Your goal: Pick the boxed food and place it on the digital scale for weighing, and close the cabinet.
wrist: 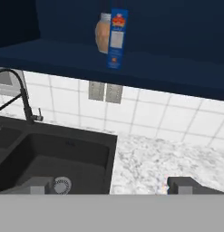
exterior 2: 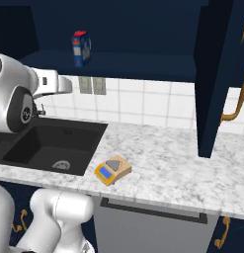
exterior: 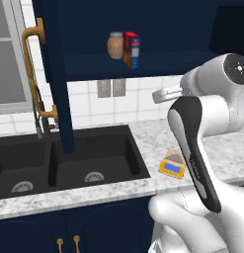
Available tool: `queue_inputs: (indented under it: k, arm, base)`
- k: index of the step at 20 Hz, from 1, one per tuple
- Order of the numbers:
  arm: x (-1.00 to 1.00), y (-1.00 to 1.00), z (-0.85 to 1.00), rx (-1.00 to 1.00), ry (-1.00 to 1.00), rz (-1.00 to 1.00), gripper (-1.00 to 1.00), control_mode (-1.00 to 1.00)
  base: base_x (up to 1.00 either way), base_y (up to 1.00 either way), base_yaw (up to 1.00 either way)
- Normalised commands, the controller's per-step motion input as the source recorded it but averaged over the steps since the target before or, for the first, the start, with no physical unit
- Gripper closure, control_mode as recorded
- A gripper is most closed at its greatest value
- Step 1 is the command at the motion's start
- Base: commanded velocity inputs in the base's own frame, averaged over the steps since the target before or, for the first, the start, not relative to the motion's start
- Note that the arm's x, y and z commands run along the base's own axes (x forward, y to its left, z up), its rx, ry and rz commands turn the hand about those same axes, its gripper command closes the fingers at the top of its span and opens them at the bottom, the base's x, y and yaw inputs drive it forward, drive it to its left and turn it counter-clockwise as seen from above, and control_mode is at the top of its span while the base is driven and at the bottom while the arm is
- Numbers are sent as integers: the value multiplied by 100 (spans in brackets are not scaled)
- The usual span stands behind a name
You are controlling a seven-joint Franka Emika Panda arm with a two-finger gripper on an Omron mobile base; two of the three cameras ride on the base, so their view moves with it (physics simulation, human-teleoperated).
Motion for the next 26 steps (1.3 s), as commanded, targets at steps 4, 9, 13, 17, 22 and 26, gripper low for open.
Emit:
queue_inputs:
  k: [4, 9, 13, 17, 22, 26]
  arm:
    - [0, 0, 64, 9, -24, 7, -100, -100]
    - [29, 0, 44, 1, -21, 1, -100, -100]
    - [54, 0, 29, 0, -3, 0, -100, -100]
    - [69, 3, 17, 0, 0, 0, -100, -100]
    - [61, 5, 10, 0, 0, 0, -100, -100]
    - [63, 16, 0, 0, 0, 0, -100, -100]
  base:
    - [0, 0, 0]
    - [0, 0, 0]
    - [0, 0, 0]
    - [0, 0, 0]
    - [0, 0, 0]
    - [0, 0, 0]
